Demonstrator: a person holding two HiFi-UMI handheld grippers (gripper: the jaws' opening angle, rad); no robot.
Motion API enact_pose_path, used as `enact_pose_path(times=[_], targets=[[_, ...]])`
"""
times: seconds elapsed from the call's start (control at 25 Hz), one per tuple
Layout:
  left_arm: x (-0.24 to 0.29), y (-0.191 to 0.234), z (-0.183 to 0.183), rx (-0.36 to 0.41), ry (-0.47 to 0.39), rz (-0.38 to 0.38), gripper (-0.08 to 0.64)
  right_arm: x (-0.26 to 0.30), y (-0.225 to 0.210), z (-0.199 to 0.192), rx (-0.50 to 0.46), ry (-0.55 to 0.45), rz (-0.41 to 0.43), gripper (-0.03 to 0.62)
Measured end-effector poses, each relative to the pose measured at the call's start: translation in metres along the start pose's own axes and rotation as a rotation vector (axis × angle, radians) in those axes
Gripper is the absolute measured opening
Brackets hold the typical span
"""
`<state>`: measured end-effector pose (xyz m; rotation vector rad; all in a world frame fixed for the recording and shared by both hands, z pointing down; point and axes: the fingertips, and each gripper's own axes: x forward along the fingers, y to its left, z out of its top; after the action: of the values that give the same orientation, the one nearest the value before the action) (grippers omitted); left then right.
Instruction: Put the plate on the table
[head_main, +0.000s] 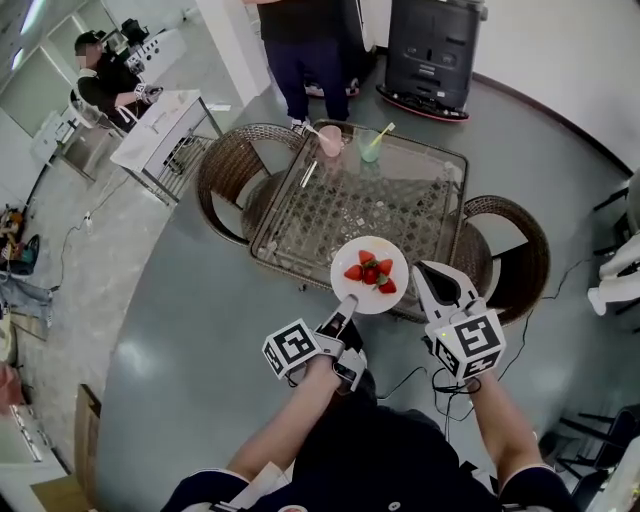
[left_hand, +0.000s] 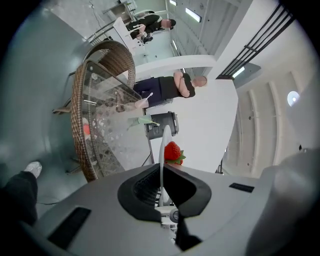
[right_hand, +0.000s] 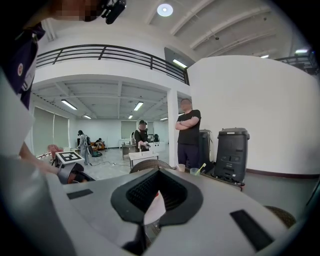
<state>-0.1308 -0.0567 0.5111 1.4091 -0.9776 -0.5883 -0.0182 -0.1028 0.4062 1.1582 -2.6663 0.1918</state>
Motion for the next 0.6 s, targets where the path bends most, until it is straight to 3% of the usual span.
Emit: enact_pose_path(times=[0.28,0.6], targets=[[0.023,0.002,0.032,0.001,0.058,-0.014,0.014,0.043,-0.01,0.016,0.011,-0.007,-0.054,0.003],[0.04,0.007,0.042,-0.035,0.076,-0.002,0.014,0.06,-0.021,0.022,0.009,0.0,-0.074,0.003]])
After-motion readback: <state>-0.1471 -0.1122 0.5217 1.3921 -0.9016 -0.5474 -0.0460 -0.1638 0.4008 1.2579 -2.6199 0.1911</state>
